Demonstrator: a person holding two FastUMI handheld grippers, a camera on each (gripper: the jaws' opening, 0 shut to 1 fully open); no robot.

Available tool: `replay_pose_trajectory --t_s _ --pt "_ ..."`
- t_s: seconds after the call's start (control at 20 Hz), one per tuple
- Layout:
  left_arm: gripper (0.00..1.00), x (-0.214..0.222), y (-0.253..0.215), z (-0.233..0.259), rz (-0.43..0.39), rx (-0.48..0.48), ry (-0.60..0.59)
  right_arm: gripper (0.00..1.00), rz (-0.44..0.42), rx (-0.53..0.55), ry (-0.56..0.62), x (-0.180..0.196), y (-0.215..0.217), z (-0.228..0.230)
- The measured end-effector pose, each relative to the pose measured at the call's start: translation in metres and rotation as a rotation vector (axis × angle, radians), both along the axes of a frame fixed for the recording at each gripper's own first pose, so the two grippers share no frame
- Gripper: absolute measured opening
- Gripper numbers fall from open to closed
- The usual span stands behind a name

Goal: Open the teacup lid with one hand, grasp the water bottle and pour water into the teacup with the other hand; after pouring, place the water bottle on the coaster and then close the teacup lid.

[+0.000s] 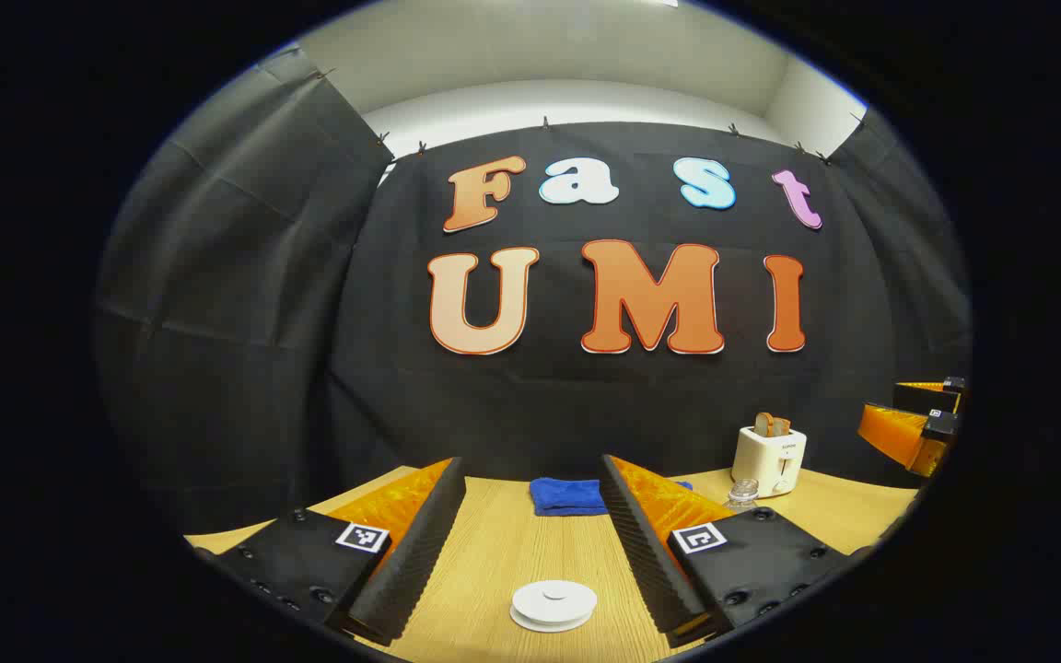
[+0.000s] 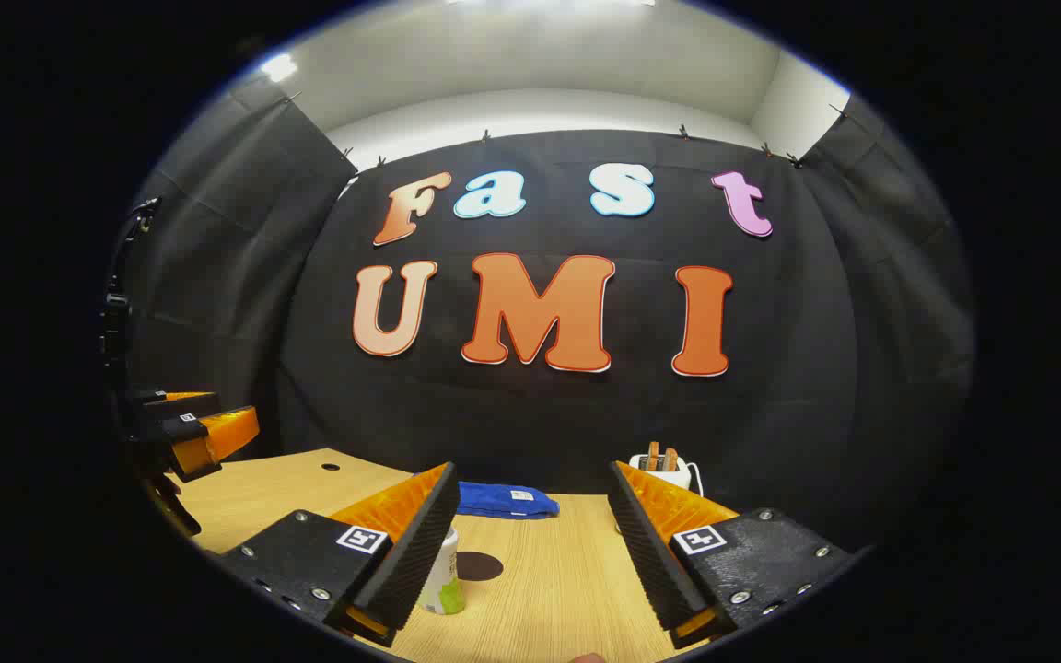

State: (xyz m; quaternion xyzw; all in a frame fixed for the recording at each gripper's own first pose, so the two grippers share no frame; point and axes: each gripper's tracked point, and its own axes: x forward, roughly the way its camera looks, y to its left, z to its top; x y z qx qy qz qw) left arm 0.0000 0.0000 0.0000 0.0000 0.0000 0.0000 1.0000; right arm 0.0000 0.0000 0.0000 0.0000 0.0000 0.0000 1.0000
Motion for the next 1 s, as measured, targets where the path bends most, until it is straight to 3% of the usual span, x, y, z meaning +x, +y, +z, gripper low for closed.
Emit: replay_pose_trajectory --t_s 1.0 --pt "0.96 -0.0028 0.0036 -0.0033 -0.014 -0.012 -0.013 0.98 0.016 0.044 -0.004 -0.0067 0.0054 -0.0028"
